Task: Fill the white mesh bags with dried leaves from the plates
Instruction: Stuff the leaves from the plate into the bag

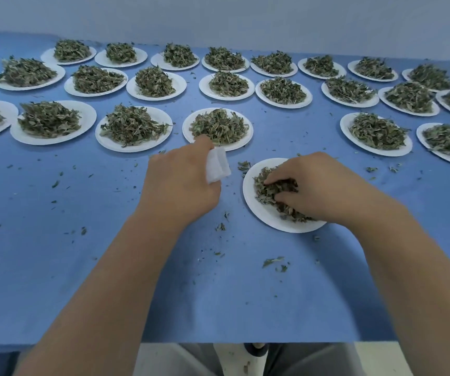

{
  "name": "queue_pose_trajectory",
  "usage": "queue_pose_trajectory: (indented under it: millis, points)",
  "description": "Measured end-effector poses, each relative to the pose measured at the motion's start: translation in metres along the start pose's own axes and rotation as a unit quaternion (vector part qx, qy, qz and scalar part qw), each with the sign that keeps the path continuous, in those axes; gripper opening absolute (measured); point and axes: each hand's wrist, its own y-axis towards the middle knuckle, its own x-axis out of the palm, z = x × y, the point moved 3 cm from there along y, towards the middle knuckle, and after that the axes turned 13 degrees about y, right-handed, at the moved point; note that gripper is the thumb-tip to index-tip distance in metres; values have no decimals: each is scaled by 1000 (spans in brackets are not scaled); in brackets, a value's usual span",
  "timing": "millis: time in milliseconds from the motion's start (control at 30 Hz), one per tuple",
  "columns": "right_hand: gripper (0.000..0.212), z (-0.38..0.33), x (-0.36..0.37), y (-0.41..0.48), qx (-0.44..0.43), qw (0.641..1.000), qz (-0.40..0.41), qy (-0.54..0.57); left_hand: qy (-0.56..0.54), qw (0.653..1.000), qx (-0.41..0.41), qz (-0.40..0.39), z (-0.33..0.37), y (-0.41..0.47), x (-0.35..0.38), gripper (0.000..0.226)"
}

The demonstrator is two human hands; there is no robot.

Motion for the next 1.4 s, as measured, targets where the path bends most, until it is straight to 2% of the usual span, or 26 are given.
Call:
queue_pose_trajectory:
  millis: [100,200,400,500,667,767,833,933,1067,1167,1233,1300,1333,1400]
  points:
    - [22,-1,-6,1,-38,997,48,36,27,999,15,32,7,5,-3,31]
    - [13,2,-20,-3,-62,985,102,126,21,999,34,33,16,9,-6,30]
    - [24,-12,-33,-13,-111,953,151,240,11,997,65,44,37,14,-3,22]
    - [14,-16,-29,-7,-115,945,169,255,14,995,80,55,48,15,-1,24]
    - [13,-12,-23,1,-97,932,152,313,15,991,115,70,58,18,2,17]
    - [15,-6,-21,-1,-88,902,103,410,13,990,121,68,56,21,4,13]
    - [23,-4,-17,-3,-95,879,63,462,7,989,127,80,58,22,3,21]
    - [24,-4,-14,-2,-91,861,106,489,1,986,136,97,65,23,0,20]
    - [23,-5,-6,2,-66,902,212,369,-8,985,147,87,70,22,1,15]
    - [23,-1,-3,6,-32,913,240,327,-9,984,154,84,73,22,2,19]
    - [28,7,-9,5,-33,907,222,356,-3,988,132,79,68,22,2,22]
    - [21,20,-20,-4,-47,910,200,360,4,993,100,70,58,22,2,16]
    - [17,27,-25,-10,-48,930,169,323,5,994,88,69,53,21,2,12]
    - [30,34,-24,-20,-38,978,53,198,1,994,80,73,47,20,2,9]
